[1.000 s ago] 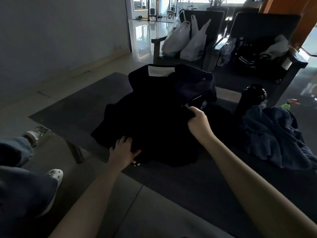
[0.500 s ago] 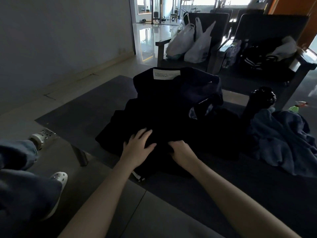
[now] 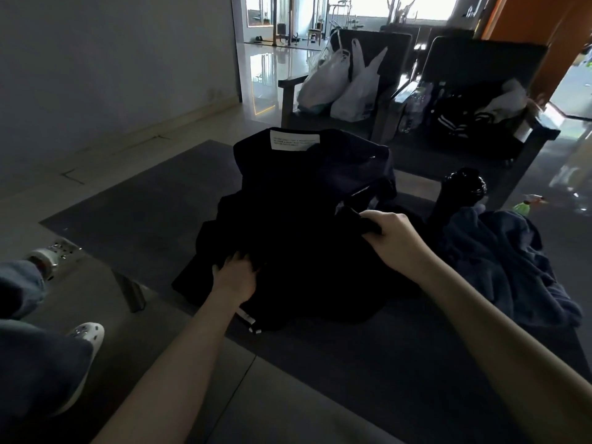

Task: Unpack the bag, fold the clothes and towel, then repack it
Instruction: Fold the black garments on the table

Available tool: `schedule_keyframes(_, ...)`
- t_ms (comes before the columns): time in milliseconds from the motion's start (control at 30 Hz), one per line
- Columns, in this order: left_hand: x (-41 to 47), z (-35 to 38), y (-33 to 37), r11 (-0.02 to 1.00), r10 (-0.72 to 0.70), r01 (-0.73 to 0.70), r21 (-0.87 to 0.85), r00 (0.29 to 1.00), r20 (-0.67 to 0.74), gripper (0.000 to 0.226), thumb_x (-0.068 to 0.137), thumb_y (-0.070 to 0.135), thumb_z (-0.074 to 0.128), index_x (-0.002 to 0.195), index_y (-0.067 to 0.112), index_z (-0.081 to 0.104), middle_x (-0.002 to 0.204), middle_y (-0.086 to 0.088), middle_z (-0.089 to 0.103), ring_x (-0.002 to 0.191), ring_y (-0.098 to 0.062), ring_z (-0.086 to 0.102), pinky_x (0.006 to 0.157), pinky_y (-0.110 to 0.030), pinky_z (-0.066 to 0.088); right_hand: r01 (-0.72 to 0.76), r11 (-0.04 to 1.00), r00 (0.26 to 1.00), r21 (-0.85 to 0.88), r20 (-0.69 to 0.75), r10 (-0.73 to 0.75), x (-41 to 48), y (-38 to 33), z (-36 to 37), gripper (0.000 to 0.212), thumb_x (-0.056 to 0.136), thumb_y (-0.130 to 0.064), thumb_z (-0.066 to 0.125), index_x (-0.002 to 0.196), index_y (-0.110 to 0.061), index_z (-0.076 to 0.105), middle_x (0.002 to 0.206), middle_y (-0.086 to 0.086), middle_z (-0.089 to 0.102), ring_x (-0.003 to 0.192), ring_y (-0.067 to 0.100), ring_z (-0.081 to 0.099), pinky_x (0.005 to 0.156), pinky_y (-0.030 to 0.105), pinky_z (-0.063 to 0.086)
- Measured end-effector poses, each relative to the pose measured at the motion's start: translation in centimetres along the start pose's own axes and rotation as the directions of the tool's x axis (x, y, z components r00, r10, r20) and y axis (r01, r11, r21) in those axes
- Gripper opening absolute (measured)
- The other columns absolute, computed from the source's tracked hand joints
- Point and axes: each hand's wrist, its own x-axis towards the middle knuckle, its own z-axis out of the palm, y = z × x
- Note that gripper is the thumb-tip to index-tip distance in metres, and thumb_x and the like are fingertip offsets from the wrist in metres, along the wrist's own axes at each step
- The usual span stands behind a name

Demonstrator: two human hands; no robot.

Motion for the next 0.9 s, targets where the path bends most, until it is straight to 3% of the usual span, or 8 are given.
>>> schedule_keyframes(67, 0.0, -0.1, -0.5, 0.998, -0.032, 0.032, 0.052, 0.999, -0.006, 0.047, 0.099, 0.022, 0.035, 0.145, 0.013, 0.031, 0.147, -0.010, 0.036, 0.135, -0.027, 0.032, 0.111, -0.054, 0.023, -0.008, 1.000, 1.000, 0.003, -0.012, 0.008, -0.3, 0.2, -0.8, 0.011, 0.082, 0.003, 0.057, 0.086, -0.004, 0.065, 0.068, 0.005, 0.062, 0.063, 0.016, 0.056, 0.057, 0.016, 0.039)
schedule_keyframes(167, 0.2, -0.4, -1.0, 0.994, -0.078, 0.080, 0.068, 0.996, -0.031, 0.050, 0.098, 0.018, 0.036, 0.147, 0.014, 0.028, 0.151, -0.009, 0.030, 0.140, -0.026, 0.026, 0.114, -0.053, 0.020, -0.010, 0.998, 0.996, 0.056, -0.084, 0.015, -0.8, 0.6, -2.5, 0.022, 0.086, 0.001, 0.055, 0.080, -0.019, 0.060, 0.066, -0.006, 0.058, 0.060, 0.002, 0.053, 0.057, 0.014, 0.039)
schedule_keyframes(233, 0.2, -0.7, -1.4, 0.984, -0.165, 0.164, 0.071, 0.986, 0.013, 0.051, 0.098, 0.019, 0.036, 0.148, 0.014, 0.027, 0.154, -0.008, 0.026, 0.142, -0.026, 0.022, 0.114, -0.052, 0.018, -0.028, 0.988, 0.984, 0.155, -0.170, 0.055, -1.1, 0.9, -3.8, 0.026, 0.091, -0.006, 0.055, 0.074, -0.025, 0.057, 0.066, -0.003, 0.058, 0.061, 0.006, 0.053, 0.061, 0.024, 0.044)
schedule_keyframes(333, 0.1, -0.9, -1.9, 0.962, -0.271, 0.272, -0.036, 0.962, 0.036, 0.041, 0.100, 0.023, 0.032, 0.138, 0.009, 0.041, 0.146, -0.014, 0.038, 0.135, -0.031, 0.032, 0.112, -0.052, 0.023, -0.095, 0.964, 0.962, 0.247, -0.228, 0.153, -2.4, 1.4, -4.5, 0.016, 0.090, -0.019, 0.063, 0.074, -0.016, 0.060, 0.067, 0.006, 0.062, 0.061, 0.017, 0.056, 0.059, 0.035, 0.046)
schedule_keyframes(467, -1.5, -0.8, 1.0, 0.924, -0.012, -0.081, -0.375, 0.971, -0.239, 0.052, 0.098, 0.053, 0.030, 0.143, 0.027, 0.035, 0.149, -0.003, 0.035, 0.135, -0.026, 0.033, 0.110, -0.053, 0.024, -0.239, 0.971, 0.969, 0.026, 0.074, 0.236, -4.9, 3.2, -0.3, 0.033, 0.068, -0.038, 0.081, 0.087, -0.018, 0.062, 0.080, -0.007, 0.065, 0.073, 0.006, 0.062, 0.067, 0.017, 0.050)
schedule_keyframes(567, -2.6, 0.4, 4.5, 0.947, 0.274, -0.289, -0.141, 0.955, -0.111, 0.062, 0.093, 0.063, 0.033, 0.148, 0.039, 0.020, 0.158, 0.009, 0.010, 0.145, -0.022, 0.011, 0.115, -0.055, 0.009, -0.229, 0.926, 0.892, -0.299, 0.316, 0.323, -6.3, 4.7, 4.5, 0.079, 0.063, -0.052, 0.081, 0.128, -0.016, 0.051, 0.121, 0.004, 0.055, 0.107, 0.022, 0.059, 0.091, 0.032, 0.048)
schedule_keyframes(667, -2.4, 2.2, 5.6, 0.954, 0.300, -0.299, 0.034, 0.954, -0.016, 0.064, 0.093, 0.059, 0.040, 0.149, 0.037, 0.020, 0.159, 0.008, 0.002, 0.146, -0.027, 0.001, 0.115, -0.059, 0.005, -0.158, 0.848, 0.839, -0.505, 0.385, 0.385, -7.5, 5.3, 8.1, 0.103, 0.068, -0.056, 0.074, 0.150, -0.024, 0.020, 0.149, 0.009, 0.028, 0.123, 0.027, 0.049, 0.093, 0.033, 0.046)
schedule_keyframes(900, -1.9, 3.3, 3.1, 0.959, 0.263, -0.254, 0.126, 0.963, -0.059, 0.050, 0.100, 0.033, 0.040, 0.148, 0.030, 0.027, 0.158, 0.002, 0.012, 0.145, -0.029, 0.010, 0.114, -0.059, 0.010, -0.046, 0.879, 0.930, -0.475, 0.300, 0.211, -8.3, 5.2, 6.7, 0.033, 0.089, -0.020, 0.056, 0.122, -0.018, 0.059, 0.117, 0.007, 0.062, 0.107, 0.028, 0.059, 0.081, 0.036, 0.047)
